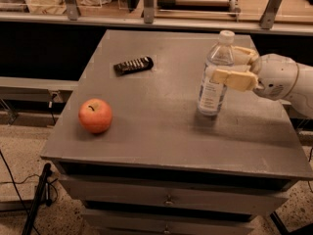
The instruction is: Place blue plastic bottle upright
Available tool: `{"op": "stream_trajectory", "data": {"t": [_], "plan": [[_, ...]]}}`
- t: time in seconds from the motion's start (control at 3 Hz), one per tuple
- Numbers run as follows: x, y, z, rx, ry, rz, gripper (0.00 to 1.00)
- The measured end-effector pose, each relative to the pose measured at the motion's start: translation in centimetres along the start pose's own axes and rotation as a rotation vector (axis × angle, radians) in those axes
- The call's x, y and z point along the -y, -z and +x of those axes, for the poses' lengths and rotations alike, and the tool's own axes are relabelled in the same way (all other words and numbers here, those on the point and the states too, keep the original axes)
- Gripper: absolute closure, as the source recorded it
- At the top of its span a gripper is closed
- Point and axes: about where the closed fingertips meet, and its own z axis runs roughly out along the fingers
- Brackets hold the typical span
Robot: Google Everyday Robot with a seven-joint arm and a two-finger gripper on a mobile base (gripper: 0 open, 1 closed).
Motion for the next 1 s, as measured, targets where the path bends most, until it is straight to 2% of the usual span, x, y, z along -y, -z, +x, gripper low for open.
{"op": "stream_trajectory", "data": {"t": [0.33,0.67,1.0], "plan": [[-0.4,0.0,0.9,-0.029,0.067,-0.020,0.00],[-0.3,0.5,1.2,-0.034,0.135,-0.013,0.00],[0.7,2.7,0.3,-0.101,0.237,0.043,0.00]]}}
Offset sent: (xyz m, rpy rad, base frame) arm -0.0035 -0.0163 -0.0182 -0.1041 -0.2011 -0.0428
